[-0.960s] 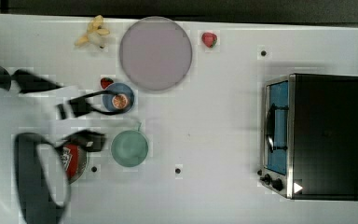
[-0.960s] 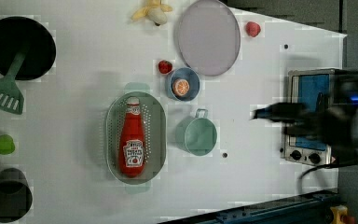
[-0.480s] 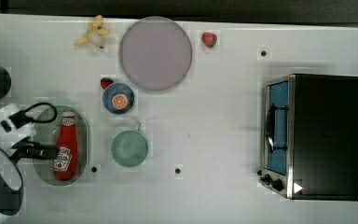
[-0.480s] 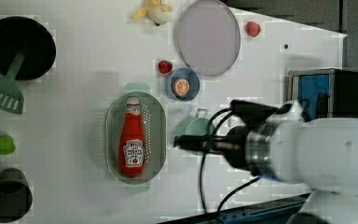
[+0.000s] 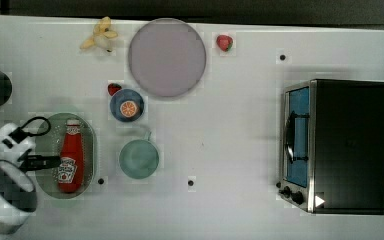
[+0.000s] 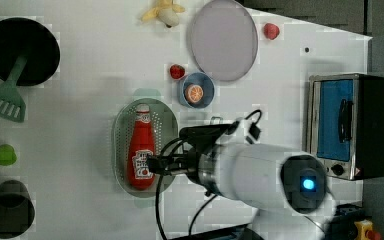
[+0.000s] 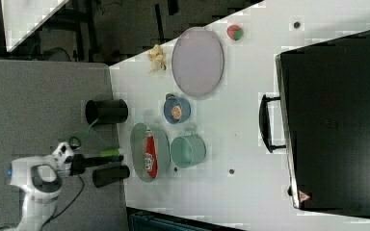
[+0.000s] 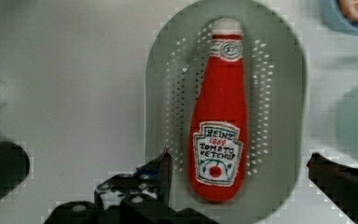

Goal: Pick ketchup from strainer and place it on the table

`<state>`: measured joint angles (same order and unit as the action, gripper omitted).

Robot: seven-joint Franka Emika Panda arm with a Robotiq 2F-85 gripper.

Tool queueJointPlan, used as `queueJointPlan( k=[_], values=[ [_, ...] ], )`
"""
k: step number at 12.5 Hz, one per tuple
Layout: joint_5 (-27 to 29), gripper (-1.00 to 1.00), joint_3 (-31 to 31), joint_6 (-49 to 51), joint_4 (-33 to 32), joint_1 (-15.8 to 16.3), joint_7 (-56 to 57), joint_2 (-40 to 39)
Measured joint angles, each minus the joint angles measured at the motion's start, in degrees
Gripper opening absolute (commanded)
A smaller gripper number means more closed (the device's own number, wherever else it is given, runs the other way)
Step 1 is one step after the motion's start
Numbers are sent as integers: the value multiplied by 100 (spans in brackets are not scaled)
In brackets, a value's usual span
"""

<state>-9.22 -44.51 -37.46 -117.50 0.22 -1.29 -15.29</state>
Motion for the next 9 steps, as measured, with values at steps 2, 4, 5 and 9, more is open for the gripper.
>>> queueJointPlan(
  k=[2, 4, 5, 9],
  values=[
    [-225, 100, 22, -467, -380, -12, -89, -389],
    [-313, 100, 53, -848, -537, -17, -248, -832],
    [-493, 100, 87, -1044, -548, -1, -380, -1074],
    [-1449, 100, 319, -1723, -560, 120, -1114, -1725]
  ],
)
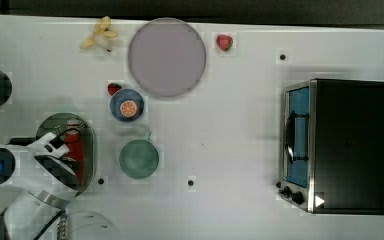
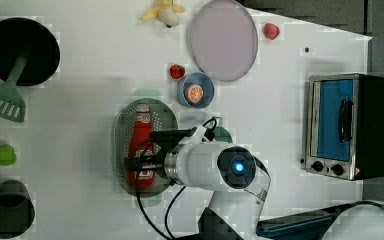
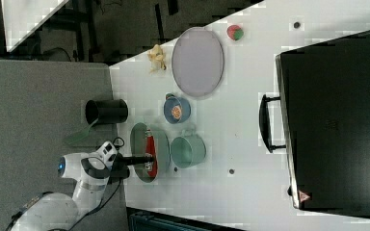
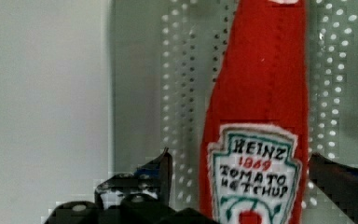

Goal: Pick ketchup from strainer and place it on the table

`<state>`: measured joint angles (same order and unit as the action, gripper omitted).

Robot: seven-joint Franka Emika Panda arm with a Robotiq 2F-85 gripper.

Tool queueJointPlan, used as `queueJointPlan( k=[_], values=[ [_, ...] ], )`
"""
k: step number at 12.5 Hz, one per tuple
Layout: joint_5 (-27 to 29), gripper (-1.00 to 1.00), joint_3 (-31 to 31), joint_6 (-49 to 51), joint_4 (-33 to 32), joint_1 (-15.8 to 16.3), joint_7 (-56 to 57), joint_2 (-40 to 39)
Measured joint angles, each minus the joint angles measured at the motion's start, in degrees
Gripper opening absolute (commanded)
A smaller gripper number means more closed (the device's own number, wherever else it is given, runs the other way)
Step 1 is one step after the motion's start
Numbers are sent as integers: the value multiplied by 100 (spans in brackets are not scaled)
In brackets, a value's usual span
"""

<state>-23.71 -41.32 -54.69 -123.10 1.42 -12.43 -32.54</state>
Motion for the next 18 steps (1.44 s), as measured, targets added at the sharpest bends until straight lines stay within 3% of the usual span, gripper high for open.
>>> queueJointPlan(
  k=[3, 4, 7, 10, 11, 14, 18],
  values=[
    [-600, 100, 176, -299, -11, 67, -446, -257],
    [-592, 91, 213, -422, -22, 76, -549, -311],
    [-670, 20, 266, -411, 34, 106, -717, -436],
    [-656, 13, 288, -406, 45, 188, -785, -378],
    [-533, 13, 238, -406, 22, 164, -787, -327],
    [614, 13, -425, -213, -34, -213, -788, 11],
    [1737, 13, -1488, 1346, 347, -943, -534, 1088]
  ],
)
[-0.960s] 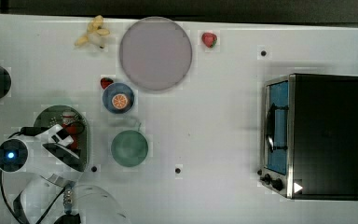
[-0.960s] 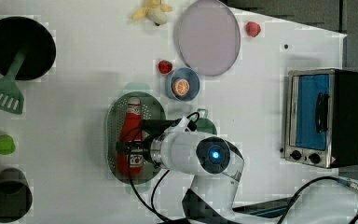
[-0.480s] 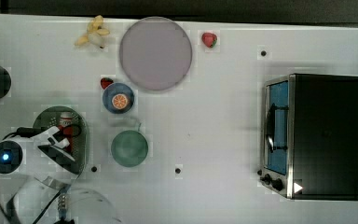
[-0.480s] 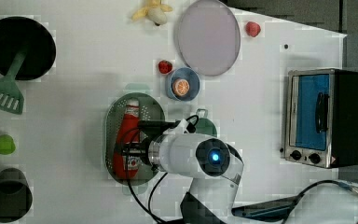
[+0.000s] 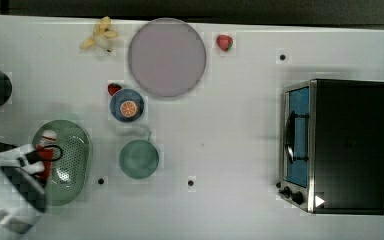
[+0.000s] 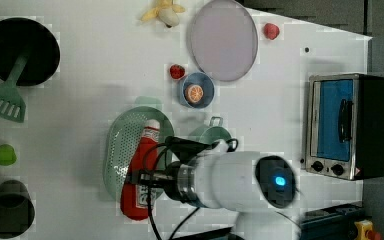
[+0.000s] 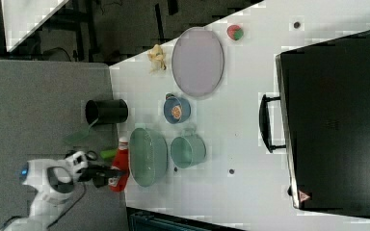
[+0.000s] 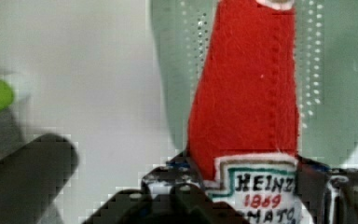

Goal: Pick ketchup from strainer and place it on the table

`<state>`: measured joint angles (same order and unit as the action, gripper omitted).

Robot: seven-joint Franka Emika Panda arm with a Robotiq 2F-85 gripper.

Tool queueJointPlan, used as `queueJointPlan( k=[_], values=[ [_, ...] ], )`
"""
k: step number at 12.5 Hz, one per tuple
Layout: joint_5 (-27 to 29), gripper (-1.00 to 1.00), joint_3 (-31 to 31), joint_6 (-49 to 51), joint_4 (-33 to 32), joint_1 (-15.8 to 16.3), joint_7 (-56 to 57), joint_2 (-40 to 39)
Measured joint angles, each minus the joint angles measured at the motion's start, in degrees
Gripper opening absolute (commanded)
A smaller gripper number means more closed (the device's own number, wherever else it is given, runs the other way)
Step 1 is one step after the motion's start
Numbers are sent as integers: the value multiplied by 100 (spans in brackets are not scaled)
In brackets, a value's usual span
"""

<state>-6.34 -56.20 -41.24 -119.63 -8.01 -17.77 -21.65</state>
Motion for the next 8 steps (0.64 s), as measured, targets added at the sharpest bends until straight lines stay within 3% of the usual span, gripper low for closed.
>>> queueJointPlan(
  k=[4, 8],
  values=[
    [13, 13, -215, 1209, 1074, -184, 552, 140],
    [17, 13, -243, 1852, 1555, -914, 1067, 179]
  ],
)
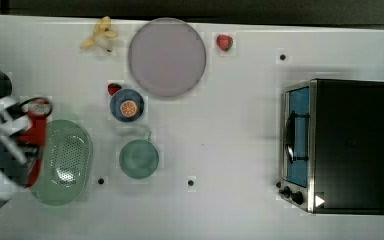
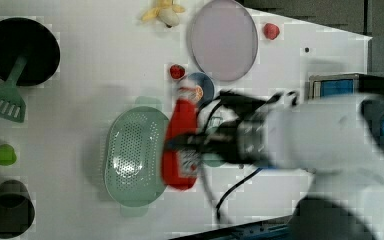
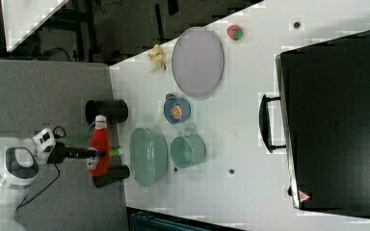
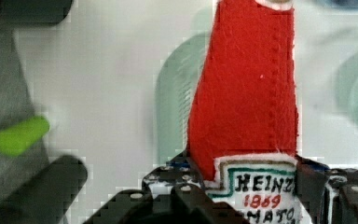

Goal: Pick ketchup from strainer and place it on the table

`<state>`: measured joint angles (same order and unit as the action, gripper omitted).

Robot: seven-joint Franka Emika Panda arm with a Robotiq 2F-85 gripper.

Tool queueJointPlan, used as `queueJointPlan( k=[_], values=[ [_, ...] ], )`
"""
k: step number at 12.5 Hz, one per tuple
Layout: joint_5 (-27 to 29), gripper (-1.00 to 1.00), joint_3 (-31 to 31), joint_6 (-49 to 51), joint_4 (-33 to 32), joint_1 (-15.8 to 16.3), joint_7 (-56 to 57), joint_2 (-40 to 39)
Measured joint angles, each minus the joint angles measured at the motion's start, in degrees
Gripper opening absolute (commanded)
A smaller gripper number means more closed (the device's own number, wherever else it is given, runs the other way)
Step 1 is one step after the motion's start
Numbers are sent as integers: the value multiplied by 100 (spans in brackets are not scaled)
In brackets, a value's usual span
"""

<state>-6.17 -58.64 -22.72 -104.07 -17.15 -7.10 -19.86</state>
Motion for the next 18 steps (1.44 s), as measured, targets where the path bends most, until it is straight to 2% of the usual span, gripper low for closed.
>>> queueJointPlan(
  k=[5, 8, 10, 13, 15, 18],
  values=[
    [-24, 13, 204, 713, 118, -1161, 817, 84],
    [-603, 13, 361, 1069, 145, -1793, 1241, 183],
    [-670, 13, 495, 1120, 196, -2121, 1792, 227],
    [-679, 13, 615, 1119, 168, -2501, 2506, 304],
    [-754, 13, 655, 979, -95, -2756, 2759, 407],
    [-743, 13, 976, -129, -783, -2856, 3010, 438]
  ],
)
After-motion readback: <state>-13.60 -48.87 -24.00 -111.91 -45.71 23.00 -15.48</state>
